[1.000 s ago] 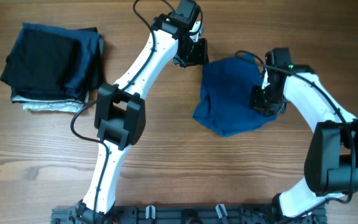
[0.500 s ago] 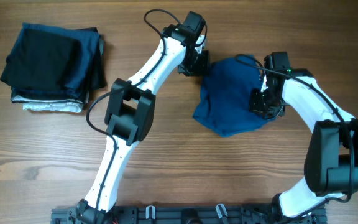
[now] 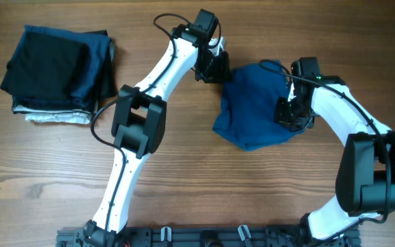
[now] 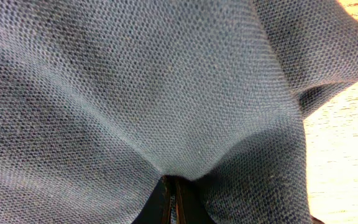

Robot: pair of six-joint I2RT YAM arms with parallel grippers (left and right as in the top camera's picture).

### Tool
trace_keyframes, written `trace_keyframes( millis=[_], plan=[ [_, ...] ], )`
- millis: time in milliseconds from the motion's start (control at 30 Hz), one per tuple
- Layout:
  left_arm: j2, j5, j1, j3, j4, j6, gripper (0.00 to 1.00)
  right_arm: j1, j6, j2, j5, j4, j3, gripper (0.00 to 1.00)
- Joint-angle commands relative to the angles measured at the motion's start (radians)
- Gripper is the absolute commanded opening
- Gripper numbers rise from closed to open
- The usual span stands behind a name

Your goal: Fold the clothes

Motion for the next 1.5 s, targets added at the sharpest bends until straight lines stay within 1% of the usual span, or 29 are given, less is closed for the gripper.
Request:
trace_keyframes(
  millis=[0,67,100,367,467,500,567,600,633,667,700,733,800,833,867,900,933,967,1000,1033,1067,1100,1200,1267,1367,1467],
  plan=[
    [-0.011,0.026,-0.035,0.008,-0.002,-0.005,0.15,0.008,0.015,0.015,0.006,0.0,-0.021,0.05],
    [-0.011,0.014,-0.039,0.008,-0.005,-0.005,0.05,0.008,0.015,0.015,0.006,0.0,-0.021,0.05],
    [-0.011,0.005,-0.039,0.008,-0.006,-0.005,0.04,0.008,0.015,0.015,0.006,0.0,-0.021,0.05],
    [-0.011,-0.029,0.035,0.008,-0.107,-0.001,0.04,0.008,0.016,0.015,0.006,-0.001,-0.021,0.05],
    [-0.011,-0.034,0.056,0.008,-0.12,-0.002,0.04,0.008,0.016,0.015,0.006,-0.003,-0.021,0.05],
    [-0.011,-0.034,0.057,0.008,-0.115,-0.001,0.08,0.008,0.016,0.015,0.006,-0.002,-0.021,0.04],
    [-0.012,-0.034,0.057,0.009,-0.099,-0.001,0.22,0.008,0.014,0.014,0.003,0.0,-0.016,0.04],
    [-0.018,-0.034,0.058,0.01,-0.092,0.01,0.27,0.008,0.01,0.014,-0.006,-0.008,-0.002,0.04],
    [-0.03,-0.034,0.062,0.011,-0.089,0.038,0.34,0.008,0.008,0.011,-0.025,-0.027,0.025,0.04],
    [-0.045,-0.045,0.066,0.016,-0.091,0.056,0.38,0.008,-0.006,0.006,-0.052,-0.045,0.054,0.05],
    [-0.067,-0.084,0.072,0.017,-0.098,0.055,0.4,0.008,-0.04,-0.004,-0.102,-0.075,0.105,0.13],
    [-0.094,-0.121,0.078,0.017,-0.109,0.055,0.41,0.008,-0.045,-0.018,-0.114,-0.118,0.158,0.16],
    [-0.133,-0.143,0.082,0.017,-0.15,0.055,0.4,0.005,-0.035,-0.051,-0.045,-0.233,0.256,0.2],
    [-0.145,-0.142,0.082,0.017,-0.182,0.055,0.33,-0.002,-0.011,-0.073,0.008,-0.278,0.289,0.25],
    [-0.149,-0.142,0.078,0.017,-0.214,0.055,0.24,-0.014,0.019,-0.094,0.046,-0.303,0.305,0.4],
    [-0.148,-0.142,0.068,0.017,-0.244,0.055,0.13,-0.033,0.026,-0.114,0.052,-0.312,0.306,0.47],
    [-0.148,-0.142,0.059,0.013,-0.259,0.055,0.08,-0.053,0.042,-0.119,0.052,-0.32,0.306,0.45],
    [-0.147,-0.142,0.048,0.005,-0.266,0.055,0.04,-0.075,0.048,-0.119,0.044,-0.33,0.306,0.37],
    [-0.147,-0.142,0.028,0.001,-0.27,0.055,0.04,-0.098,0.049,-0.113,0.032,-0.331,0.298,0.24],
    [-0.147,-0.142,0.002,0.0,-0.27,0.055,0.04,-0.123,0.048,-0.104,0.005,-0.32,0.277,0.13],
    [-0.147,-0.142,-0.018,0.0,-0.269,0.055,0.04,-0.134,0.043,-0.096,-0.021,-0.304,0.26,0.06],
    [-0.147,-0.143,-0.055,0.0,-0.261,0.055,0.04,-0.139,0.038,-0.082,-0.072,-0.26,0.219,0.04],
    [-0.142,-0.16,-0.113,0.0,-0.237,0.055,0.04,-0.136,0.039,-0.071,-0.159,-0.151,0.13,0.04],
    [-0.131,-0.193,-0.148,0.0,-0.22,0.05,0.04,-0.136,0.041,-0.065,-0.163,-0.08,0.072,0.04],
    [-0.114,-0.192,-0.184,-0.017,-0.214,0.05,0.04,-0.136,0.046,-0.058,-0.159,0.039,-0.023,0.04],
    [-0.113,-0.192,-0.203,-0.056,-0.223,0.051,0.04,-0.136,0.08,-0.056,-0.16,0.08,-0.084,0.04]
  ],
)
